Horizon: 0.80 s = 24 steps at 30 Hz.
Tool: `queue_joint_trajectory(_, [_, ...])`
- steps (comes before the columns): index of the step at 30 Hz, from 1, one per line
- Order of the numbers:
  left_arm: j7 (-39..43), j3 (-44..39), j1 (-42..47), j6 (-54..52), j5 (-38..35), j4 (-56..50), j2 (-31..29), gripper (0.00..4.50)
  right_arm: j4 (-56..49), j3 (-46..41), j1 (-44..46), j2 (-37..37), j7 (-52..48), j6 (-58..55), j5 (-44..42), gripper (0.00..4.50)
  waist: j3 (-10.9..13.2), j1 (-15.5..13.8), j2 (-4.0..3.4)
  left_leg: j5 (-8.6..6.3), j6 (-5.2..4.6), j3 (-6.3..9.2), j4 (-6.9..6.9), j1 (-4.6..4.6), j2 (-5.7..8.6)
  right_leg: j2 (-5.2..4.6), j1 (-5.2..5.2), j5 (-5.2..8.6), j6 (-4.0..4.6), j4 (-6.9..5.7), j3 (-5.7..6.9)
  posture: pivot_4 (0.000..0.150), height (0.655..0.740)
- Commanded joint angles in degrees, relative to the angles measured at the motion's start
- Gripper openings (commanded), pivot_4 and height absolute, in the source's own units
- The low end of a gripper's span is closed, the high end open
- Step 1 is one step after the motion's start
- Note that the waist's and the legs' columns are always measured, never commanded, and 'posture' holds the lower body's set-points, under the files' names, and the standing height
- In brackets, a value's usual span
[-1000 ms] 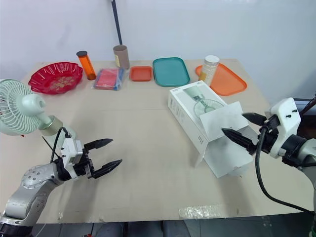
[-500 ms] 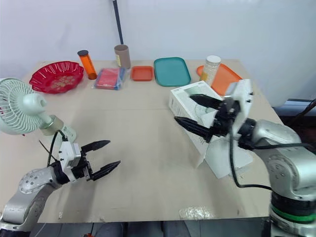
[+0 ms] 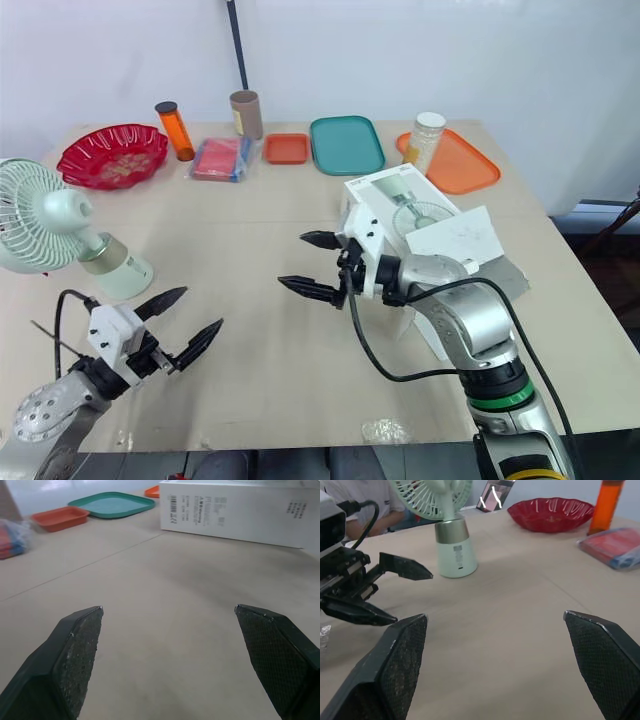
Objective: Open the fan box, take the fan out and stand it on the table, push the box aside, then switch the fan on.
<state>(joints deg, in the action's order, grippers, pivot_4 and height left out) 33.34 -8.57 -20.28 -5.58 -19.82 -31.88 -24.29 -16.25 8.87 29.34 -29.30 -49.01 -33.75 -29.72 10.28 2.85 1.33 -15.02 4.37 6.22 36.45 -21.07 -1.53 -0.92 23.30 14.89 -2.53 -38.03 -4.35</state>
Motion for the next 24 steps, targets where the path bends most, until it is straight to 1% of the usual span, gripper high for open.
queue_joint_trajectory(1, [-5.3,-1.4,-5.3,1.7,3.1,-5.4,3.1,4.50,3.3,0.9,3.1,1.9,-2.0,3.5,1.5,4.45,0.0,-0.1,0.01,0.00,0.00,0.01,0.00,0.01,0.00,0.01,0.00,0.00,0.00,0.00,0.01,0.150,0.7400])
queue_joint_trajectory(4, [-8.5,-2.3,-8.9,2.4,3.4,-7.9,6.2,4.50,6.0,1.8,4.3,3.2,-3.6,5.1,2.5,4.45,0.0,-0.1,0.01,0.00,0.00,0.02,0.00,0.00,0.00,0.01,0.00,-0.01,0.02,0.00,0.02,0.150,0.7400])
queue_joint_trajectory(9, [-13.6,-5.0,-10.9,4.2,5.9,-8.8,9.9,4.50,9.9,3.2,5.8,4.6,-5.2,7.6,4.8,4.45,0.0,-0.1,0.01,0.00,0.00,0.01,0.01,0.00,0.00,0.01,0.00,0.00,0.00,0.00,0.04,0.150,0.7400])
queue_joint_trajectory(13, [-18.5,-10.3,-11.1,2.9,3.6,-9.2,13.1,4.50,12.8,3.3,7.3,5.7,-6.7,9.0,5.6,4.45,0.0,-0.1,0.04,0.00,0.00,0.02,0.00,0.00,0.00,0.01,0.00,-0.02,0.03,0.00,0.04,0.150,0.7400])
queue_joint_trajectory(18, [-19.1,-13.9,-11.2,2.7,1.6,-8.7,13.1,4.50,14.6,3.5,8.1,6.8,-7.3,10.0,6.5,4.45,0.0,-0.1,0.04,0.00,0.00,0.02,0.01,-0.01,0.00,0.02,0.01,-0.06,0.11,0.00,0.04,0.150,0.7400])
queue_joint_trajectory(24, [-20.6,-16.4,-8.9,1.7,1.0,-7.8,12.6,4.50,15.1,3.4,8.4,7.6,-7.7,10.7,7.3,4.45,0.0,-0.1,0.04,0.00,0.00,0.02,0.00,0.00,0.00,0.02,0.00,-0.06,0.11,0.00,0.05,0.150,0.7400])
